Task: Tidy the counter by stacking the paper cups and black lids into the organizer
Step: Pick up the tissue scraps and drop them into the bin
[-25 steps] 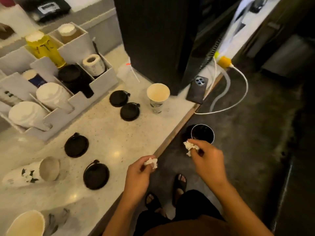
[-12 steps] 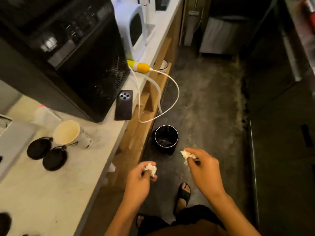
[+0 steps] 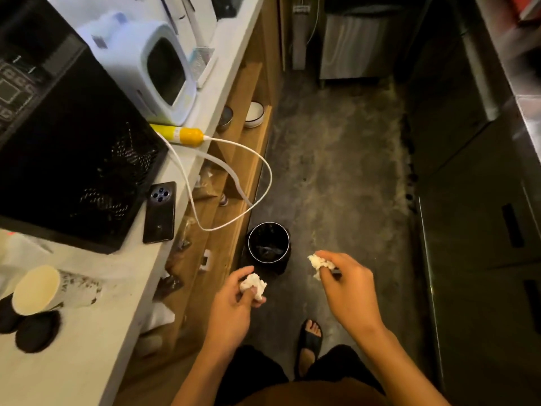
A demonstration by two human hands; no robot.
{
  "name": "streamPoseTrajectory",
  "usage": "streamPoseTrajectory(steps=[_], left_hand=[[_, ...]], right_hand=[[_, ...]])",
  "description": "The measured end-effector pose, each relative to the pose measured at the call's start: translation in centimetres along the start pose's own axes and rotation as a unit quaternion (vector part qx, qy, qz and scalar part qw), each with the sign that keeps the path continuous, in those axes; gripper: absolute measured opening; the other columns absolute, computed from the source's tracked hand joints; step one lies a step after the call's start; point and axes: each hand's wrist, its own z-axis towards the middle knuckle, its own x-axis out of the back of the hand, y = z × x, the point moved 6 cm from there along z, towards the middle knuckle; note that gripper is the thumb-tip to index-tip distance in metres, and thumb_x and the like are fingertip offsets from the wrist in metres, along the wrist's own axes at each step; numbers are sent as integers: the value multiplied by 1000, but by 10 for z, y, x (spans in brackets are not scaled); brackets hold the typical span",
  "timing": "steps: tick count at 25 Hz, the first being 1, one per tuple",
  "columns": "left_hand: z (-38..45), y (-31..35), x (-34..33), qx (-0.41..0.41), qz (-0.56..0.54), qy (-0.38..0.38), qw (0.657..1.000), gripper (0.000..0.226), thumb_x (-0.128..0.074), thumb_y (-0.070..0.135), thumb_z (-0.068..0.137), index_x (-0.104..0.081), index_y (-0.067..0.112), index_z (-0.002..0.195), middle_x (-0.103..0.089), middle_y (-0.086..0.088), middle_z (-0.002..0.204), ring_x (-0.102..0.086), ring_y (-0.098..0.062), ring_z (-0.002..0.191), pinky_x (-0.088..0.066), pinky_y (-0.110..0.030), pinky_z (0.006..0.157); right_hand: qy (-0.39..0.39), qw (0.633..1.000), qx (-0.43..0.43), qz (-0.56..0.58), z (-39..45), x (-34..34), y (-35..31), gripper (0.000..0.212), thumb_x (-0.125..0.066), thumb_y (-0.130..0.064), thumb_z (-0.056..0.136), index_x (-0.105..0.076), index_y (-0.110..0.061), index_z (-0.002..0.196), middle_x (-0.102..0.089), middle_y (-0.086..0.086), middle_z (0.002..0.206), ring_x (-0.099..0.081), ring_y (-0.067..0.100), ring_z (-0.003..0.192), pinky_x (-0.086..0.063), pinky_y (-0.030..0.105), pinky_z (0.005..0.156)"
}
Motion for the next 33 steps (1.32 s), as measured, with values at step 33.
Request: streamPoseTrajectory(steps=[33], left_hand=[[533, -324, -98, -105, 149, 23, 983, 28, -82, 17, 80, -72, 42, 86, -72, 28, 74, -66, 11, 67, -46, -2, 62]], right_hand=[[13, 997, -9, -70, 336, -367, 396, 25, -66, -6, 87, -75, -17, 108, -73, 2, 103, -68, 18, 88, -53, 34, 87]])
